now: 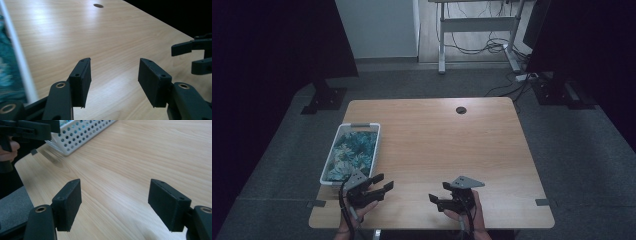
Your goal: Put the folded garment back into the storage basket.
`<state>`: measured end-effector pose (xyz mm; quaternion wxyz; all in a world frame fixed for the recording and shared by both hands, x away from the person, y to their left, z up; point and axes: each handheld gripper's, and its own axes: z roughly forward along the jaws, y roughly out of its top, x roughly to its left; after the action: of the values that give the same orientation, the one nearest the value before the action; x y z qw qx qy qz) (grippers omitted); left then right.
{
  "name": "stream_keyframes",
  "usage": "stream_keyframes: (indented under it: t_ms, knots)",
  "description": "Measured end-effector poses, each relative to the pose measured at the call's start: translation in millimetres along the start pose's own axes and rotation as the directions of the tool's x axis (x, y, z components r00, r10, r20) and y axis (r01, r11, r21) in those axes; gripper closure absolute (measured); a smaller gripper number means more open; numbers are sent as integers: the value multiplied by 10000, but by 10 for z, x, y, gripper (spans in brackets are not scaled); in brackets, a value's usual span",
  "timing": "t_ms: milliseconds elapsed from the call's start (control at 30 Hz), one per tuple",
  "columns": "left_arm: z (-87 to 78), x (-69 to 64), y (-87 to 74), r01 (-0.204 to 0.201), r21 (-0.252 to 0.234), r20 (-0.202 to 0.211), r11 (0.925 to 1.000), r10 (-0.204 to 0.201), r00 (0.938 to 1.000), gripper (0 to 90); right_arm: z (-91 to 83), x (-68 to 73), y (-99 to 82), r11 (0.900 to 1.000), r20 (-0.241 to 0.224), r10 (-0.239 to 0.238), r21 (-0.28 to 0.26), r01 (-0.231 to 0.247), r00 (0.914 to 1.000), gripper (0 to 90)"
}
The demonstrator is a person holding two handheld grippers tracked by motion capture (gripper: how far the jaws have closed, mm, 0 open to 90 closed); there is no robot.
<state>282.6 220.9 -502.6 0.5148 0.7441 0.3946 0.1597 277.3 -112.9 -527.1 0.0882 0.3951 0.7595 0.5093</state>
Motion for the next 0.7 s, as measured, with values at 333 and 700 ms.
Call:
stream_keyframes:
  t_ms: [333,700]
  knots:
    - [183,-212,-94,-284,371,386,9989,270,9989,433,-280,-214,-244,9998,655,201,71,-206,9977,263]
    - [320,-327,-221,-411,777,489,9961,373,9981,429,-485,-320,-426,9995,1092,3,325,-39,9940,254]
